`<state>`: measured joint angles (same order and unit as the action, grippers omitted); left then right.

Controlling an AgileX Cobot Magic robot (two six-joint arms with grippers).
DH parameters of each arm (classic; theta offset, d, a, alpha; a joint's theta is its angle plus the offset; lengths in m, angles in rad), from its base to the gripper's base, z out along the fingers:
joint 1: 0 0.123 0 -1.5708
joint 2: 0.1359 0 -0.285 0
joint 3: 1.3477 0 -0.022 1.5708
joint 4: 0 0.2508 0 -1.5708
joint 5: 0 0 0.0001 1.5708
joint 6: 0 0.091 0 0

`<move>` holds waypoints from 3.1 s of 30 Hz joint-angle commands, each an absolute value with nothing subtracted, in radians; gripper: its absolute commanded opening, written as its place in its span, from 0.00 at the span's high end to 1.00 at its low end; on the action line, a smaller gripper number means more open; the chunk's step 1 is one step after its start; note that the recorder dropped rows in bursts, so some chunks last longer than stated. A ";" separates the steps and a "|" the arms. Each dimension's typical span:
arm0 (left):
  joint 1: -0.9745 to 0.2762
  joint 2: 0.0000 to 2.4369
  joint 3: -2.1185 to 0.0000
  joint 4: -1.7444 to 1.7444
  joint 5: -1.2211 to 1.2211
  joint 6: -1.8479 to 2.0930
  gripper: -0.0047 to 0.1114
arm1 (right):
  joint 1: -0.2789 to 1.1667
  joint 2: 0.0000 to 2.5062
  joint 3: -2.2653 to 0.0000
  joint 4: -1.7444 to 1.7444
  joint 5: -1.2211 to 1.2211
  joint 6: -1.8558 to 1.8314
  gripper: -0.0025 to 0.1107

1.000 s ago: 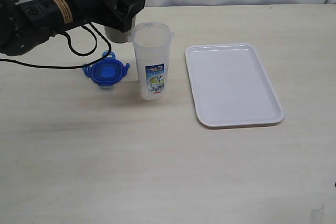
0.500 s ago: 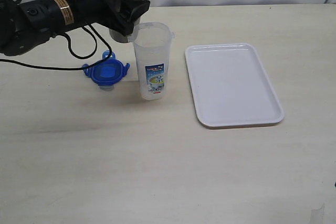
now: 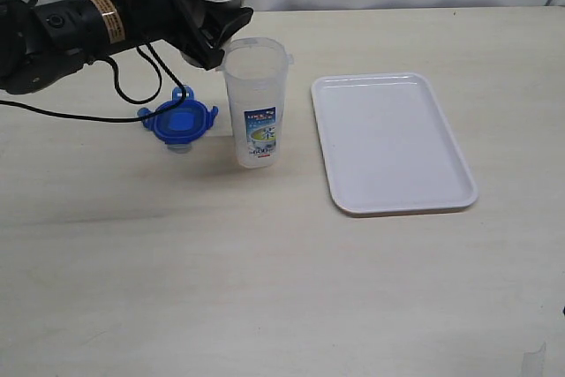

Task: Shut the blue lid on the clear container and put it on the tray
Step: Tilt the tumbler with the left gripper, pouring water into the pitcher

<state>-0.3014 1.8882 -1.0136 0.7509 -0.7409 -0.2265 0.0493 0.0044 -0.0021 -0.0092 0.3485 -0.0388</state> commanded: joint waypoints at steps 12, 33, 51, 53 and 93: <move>-0.303 1.875 -1.032 0.774 -0.806 -0.008 0.96 | 0.045 0.000 0.000 -0.012 0.346 -0.039 0.94; -0.303 1.875 -1.032 0.772 -0.820 0.165 0.96 | 0.045 0.000 0.000 -0.012 0.346 -0.039 0.94; -0.303 1.875 -1.032 0.767 -0.850 0.268 0.96 | 0.045 0.000 0.000 -0.012 0.346 -0.039 0.94; -0.303 1.875 -1.032 0.767 -0.850 0.294 0.96 | 0.045 0.000 0.000 -0.012 0.346 -0.039 0.94; -0.303 1.875 -1.032 0.767 -0.850 0.422 0.96 | 0.045 0.000 0.000 -0.012 0.346 -0.039 0.94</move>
